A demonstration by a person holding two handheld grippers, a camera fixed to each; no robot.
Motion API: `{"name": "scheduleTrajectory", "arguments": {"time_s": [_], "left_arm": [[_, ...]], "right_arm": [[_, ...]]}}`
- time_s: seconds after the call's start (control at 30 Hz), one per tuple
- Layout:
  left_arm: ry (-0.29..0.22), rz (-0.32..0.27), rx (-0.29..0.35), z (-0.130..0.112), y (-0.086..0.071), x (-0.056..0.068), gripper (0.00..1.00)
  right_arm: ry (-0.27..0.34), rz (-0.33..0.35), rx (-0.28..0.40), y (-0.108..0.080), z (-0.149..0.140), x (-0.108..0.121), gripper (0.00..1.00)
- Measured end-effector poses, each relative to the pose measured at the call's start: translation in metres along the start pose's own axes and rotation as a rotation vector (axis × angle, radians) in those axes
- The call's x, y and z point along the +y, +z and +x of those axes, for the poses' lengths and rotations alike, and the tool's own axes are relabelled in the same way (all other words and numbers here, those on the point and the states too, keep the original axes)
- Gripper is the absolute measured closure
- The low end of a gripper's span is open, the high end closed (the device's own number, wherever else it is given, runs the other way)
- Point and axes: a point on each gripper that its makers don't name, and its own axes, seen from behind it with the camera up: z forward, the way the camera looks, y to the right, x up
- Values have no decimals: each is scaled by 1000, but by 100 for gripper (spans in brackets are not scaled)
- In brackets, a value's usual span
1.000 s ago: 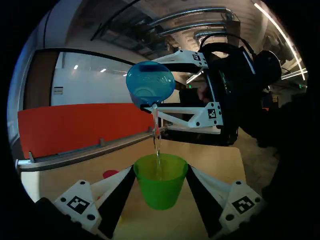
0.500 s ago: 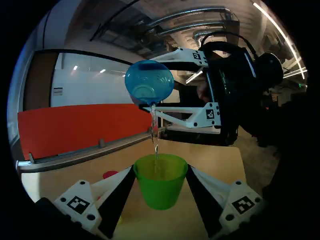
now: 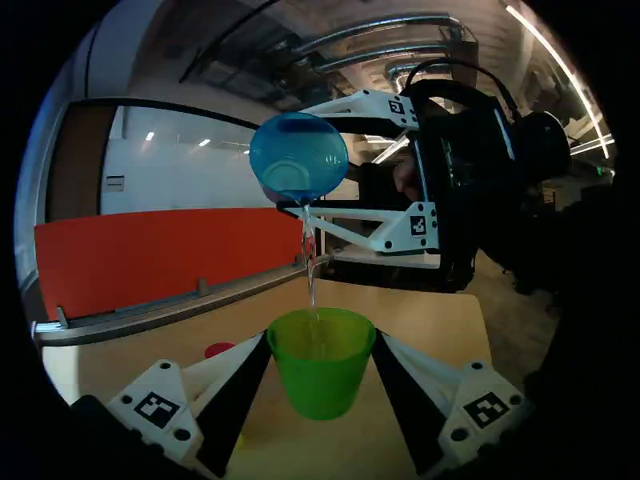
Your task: Pour water
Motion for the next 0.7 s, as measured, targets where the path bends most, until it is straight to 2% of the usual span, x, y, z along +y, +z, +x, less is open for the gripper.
{"name": "scheduleTrajectory", "arguments": {"time_s": [0.7], "left_arm": [[2, 0, 4, 0, 0, -1, 12]], "right_arm": [[-116, 0, 13, 1, 14, -1, 11]]}}
